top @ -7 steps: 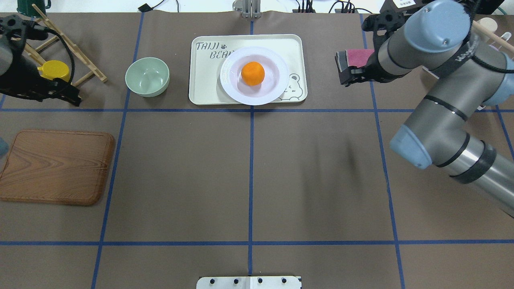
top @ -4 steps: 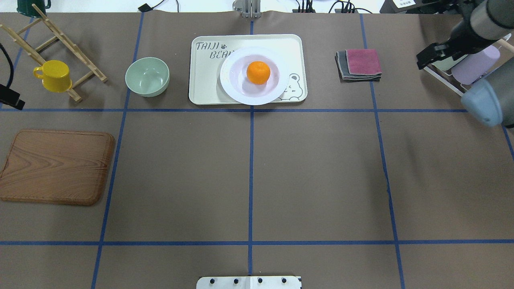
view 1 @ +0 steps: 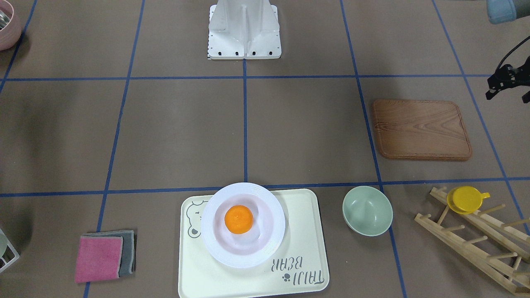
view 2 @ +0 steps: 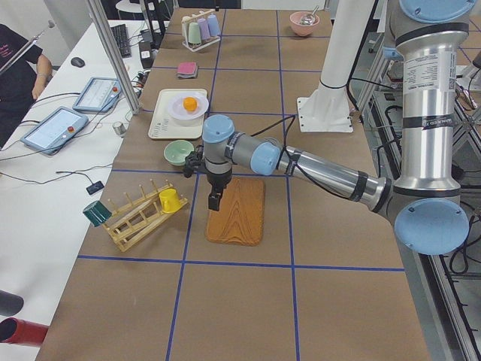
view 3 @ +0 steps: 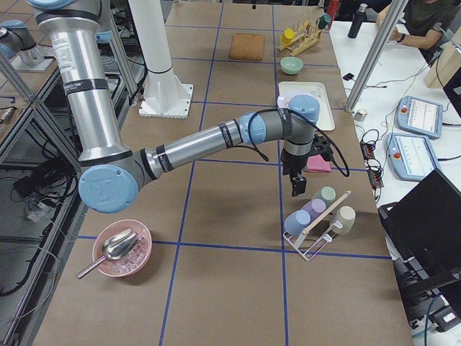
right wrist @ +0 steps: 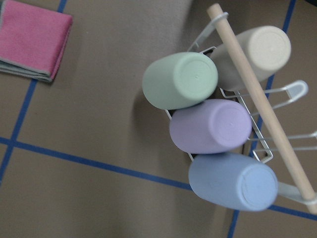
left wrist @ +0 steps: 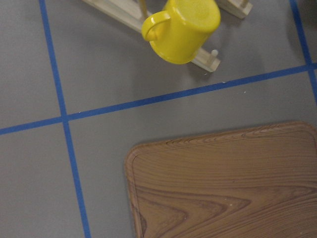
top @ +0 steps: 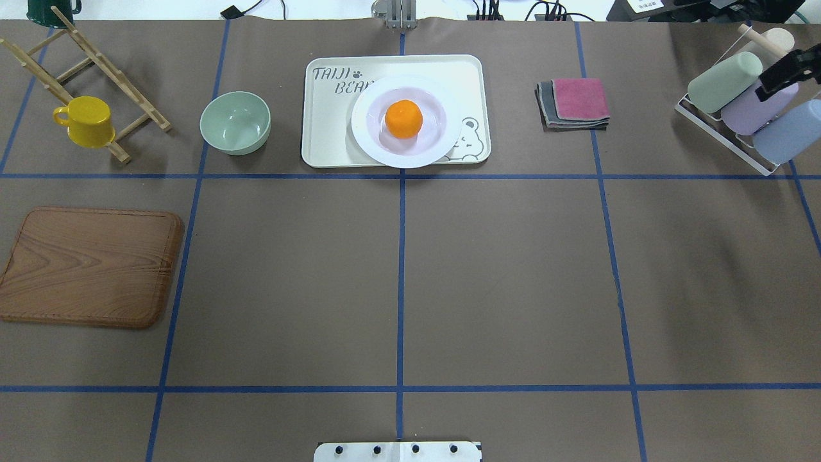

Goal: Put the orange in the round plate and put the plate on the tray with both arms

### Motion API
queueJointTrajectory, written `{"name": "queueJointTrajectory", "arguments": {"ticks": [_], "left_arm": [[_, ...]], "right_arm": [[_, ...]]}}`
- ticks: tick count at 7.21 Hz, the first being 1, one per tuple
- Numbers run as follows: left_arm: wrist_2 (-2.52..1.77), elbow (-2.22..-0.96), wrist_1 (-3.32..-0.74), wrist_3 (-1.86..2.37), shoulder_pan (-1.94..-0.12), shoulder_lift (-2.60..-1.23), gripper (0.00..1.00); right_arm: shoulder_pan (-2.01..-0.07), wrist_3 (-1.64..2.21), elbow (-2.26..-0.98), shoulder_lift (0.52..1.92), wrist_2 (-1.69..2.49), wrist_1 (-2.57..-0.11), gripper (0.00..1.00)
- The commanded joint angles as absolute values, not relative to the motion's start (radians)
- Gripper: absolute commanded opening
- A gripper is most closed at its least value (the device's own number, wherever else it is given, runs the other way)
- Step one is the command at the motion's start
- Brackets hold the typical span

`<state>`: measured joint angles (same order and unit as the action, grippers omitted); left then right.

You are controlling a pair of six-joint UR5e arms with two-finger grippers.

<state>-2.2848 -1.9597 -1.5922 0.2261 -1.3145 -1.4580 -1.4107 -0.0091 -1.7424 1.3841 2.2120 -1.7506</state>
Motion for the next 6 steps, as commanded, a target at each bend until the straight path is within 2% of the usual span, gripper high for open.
{"name": "queueJointTrajectory", "arguments": {"ticks": [1,6], "left_arm": [[-2.325,-1.963,-1.594,0.224,-1.330,-1.425,0.98],[-2.325,-1.962,-1.594,0.224,-1.330,-1.424,0.98]], "right_arm": [[-1.430,-0.035,-1.741,1.477,2.261,-1.750,1.00],[-1.430,-0.035,-1.749,1.477,2.261,-1.747,1.00]]}}
